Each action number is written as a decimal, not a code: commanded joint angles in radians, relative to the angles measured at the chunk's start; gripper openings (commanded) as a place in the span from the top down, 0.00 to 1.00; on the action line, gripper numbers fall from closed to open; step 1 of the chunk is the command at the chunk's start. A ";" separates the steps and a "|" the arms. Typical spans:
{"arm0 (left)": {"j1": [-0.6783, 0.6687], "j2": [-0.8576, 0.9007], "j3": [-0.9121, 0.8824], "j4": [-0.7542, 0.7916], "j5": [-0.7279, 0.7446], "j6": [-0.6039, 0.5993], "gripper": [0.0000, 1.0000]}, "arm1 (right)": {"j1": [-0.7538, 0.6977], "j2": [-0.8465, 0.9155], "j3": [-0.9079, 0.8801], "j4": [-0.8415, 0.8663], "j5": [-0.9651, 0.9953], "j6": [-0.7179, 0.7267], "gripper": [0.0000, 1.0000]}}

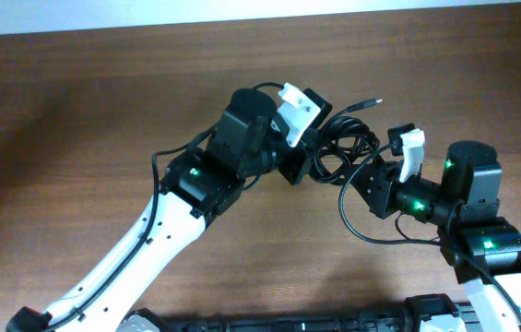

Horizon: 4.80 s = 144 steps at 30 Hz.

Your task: Untangle cables

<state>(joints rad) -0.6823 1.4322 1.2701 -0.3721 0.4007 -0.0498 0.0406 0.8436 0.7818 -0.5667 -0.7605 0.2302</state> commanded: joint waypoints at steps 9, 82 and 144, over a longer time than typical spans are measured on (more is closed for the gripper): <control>-0.005 -0.017 0.023 0.020 0.108 -0.017 1.00 | -0.002 -0.003 0.018 0.050 -0.101 -0.013 0.86; -0.019 -0.081 0.023 -0.136 -0.280 0.167 1.00 | -0.004 -0.043 0.022 0.151 0.085 -0.013 0.34; 0.081 -0.081 0.023 -0.011 -0.533 -0.410 1.00 | -0.002 -0.047 0.022 -0.031 -0.230 -0.175 0.96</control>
<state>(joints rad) -0.6403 1.3815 1.2846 -0.4072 0.0883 -0.4015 0.0353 0.8070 0.7933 -0.5682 -0.9234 0.0624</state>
